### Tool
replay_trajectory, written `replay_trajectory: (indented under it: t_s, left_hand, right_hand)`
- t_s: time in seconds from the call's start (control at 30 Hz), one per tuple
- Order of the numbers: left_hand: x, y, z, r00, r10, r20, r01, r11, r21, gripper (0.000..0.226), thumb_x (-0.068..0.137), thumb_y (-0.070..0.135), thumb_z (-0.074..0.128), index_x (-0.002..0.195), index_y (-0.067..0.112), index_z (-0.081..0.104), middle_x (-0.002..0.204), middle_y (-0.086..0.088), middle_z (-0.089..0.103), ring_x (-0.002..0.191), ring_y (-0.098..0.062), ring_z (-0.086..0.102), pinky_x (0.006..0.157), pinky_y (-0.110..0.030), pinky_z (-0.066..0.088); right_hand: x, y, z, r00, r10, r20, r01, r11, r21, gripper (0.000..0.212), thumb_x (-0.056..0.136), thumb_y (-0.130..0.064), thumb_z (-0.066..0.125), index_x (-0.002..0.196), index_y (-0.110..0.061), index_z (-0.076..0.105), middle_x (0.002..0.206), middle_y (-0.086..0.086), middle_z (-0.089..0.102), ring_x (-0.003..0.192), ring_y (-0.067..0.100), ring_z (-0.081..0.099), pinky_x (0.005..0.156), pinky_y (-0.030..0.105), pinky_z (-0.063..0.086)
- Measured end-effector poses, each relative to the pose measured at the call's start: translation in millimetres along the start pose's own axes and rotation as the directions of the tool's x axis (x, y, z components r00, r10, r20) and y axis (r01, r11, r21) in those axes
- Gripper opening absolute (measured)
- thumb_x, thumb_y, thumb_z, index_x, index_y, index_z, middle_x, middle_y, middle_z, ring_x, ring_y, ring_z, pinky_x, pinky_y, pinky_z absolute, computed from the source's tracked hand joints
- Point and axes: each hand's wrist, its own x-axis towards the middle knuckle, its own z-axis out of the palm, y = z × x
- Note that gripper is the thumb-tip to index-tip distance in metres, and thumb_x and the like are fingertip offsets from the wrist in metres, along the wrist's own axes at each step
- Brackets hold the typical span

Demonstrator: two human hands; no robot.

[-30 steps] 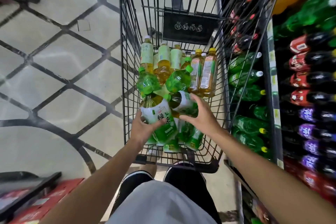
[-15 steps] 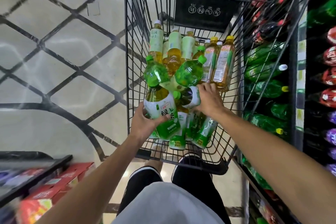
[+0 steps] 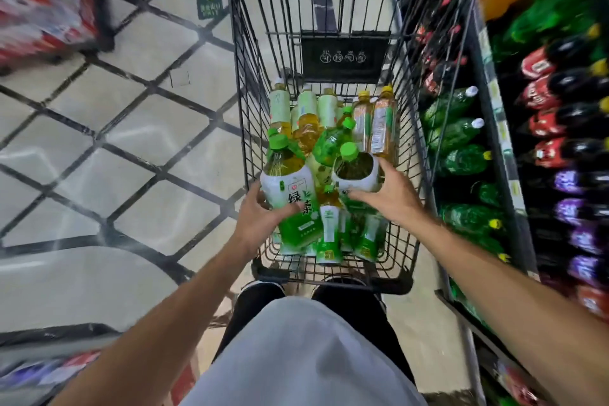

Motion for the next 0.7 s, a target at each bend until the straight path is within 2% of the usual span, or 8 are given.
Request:
replay_trajectory:
  t_s: [0.07,0.17,0.27,0.33,0.43,0.57,0.63,0.7]
  left_hand:
    - [-14,14,-8,0.999,0.03,0.034,-0.03,0.999,-0.027,0.1,0.044,0.047,0.098,0.13,0.022,0.053,0.117,-0.002,0.072,0.105,-0.019,0.072,0.09,-0.039,0.061]
    - [-36,27,-21,0.993,0.081,0.082,-0.077,0.996,-0.054,0.092,0.051,0.041,0.097,0.128,0.017,0.052,0.118,-0.004,0.073,0.109,-0.02,0.071,0.092,-0.038,0.059]
    - [-54,36,-35,0.976,0.149,0.161,-0.139,0.988,-0.071,0.073,0.068,0.033,0.093,0.13,0.019,0.057,0.117,-0.004,0.075,0.109,-0.02,0.072,0.093,-0.037,0.059]
    - [-61,37,-42,0.958,0.192,0.213,-0.175,0.98,-0.098,0.076,0.065,0.04,0.093,0.13,0.019,0.061,0.116,-0.004,0.076,0.109,-0.022,0.072,0.098,-0.044,0.057]
    - [-77,33,-51,0.923,0.253,0.289,-0.233,0.967,-0.102,0.084,0.066,0.05,0.093,0.136,0.017,0.059,0.125,-0.004,0.073,0.118,-0.022,0.068,0.106,-0.047,0.052]
    - [-89,19,-64,0.893,0.249,0.375,-0.233,0.968,-0.09,0.093,0.063,0.052,0.095,0.141,0.022,0.056,0.128,-0.003,0.071,0.123,-0.023,0.065,0.103,-0.045,0.053]
    - [-81,3,-65,0.87,0.26,0.418,-0.253,0.965,-0.074,0.092,0.06,0.051,0.097,0.14,0.027,0.057,0.135,-0.01,0.066,0.127,-0.03,0.062,0.103,-0.051,0.052]
    - [-115,10,-61,0.841,0.247,0.482,-0.262,0.964,-0.038,0.086,0.063,0.047,0.096,0.137,0.026,0.059,0.13,-0.008,0.069,0.124,-0.027,0.064,0.101,-0.048,0.053]
  right_hand:
    - [-27,-15,-9,0.996,0.029,-0.089,-0.021,0.995,0.094,0.1,0.062,-0.053,0.091,0.146,-0.026,0.044,0.133,-0.005,0.063,0.116,0.011,0.057,0.099,0.029,0.047]
    - [-68,-35,-18,0.977,0.064,-0.205,-0.019,0.977,0.213,0.088,0.06,-0.064,0.087,0.134,-0.027,0.056,0.12,-0.008,0.07,0.11,0.012,0.065,0.097,0.037,0.055]
    - [-111,-53,-17,0.941,0.095,-0.325,0.025,0.938,0.346,0.069,0.067,-0.055,0.087,0.124,-0.024,0.064,0.108,-0.011,0.074,0.102,0.01,0.069,0.088,0.031,0.057]
    - [-140,-64,-11,0.902,0.139,-0.408,0.046,0.91,0.413,0.056,0.07,-0.054,0.086,0.116,-0.027,0.067,0.103,-0.013,0.075,0.099,0.004,0.07,0.086,0.026,0.056]
    - [-187,-77,7,0.839,0.222,-0.496,0.068,0.863,0.501,0.029,0.079,-0.043,0.083,0.102,-0.035,0.067,0.098,-0.018,0.072,0.084,-0.015,0.065,0.072,0.006,0.049]
    - [-253,-78,40,0.766,0.315,-0.56,0.098,0.804,0.586,0.038,0.08,-0.04,0.082,0.112,-0.027,0.067,0.101,-0.013,0.074,0.083,-0.015,0.066,0.068,0.005,0.047]
    - [-288,-74,54,0.725,0.368,-0.583,0.111,0.773,0.625,0.032,0.077,-0.043,0.084,0.104,-0.032,0.069,0.096,-0.017,0.075,0.085,-0.012,0.067,0.072,0.008,0.048]
    - [-329,-72,63,0.69,0.405,-0.6,0.129,0.747,0.653,0.026,0.075,-0.041,0.085,0.095,-0.035,0.069,0.088,-0.022,0.074,0.082,-0.013,0.067,0.07,0.006,0.047]
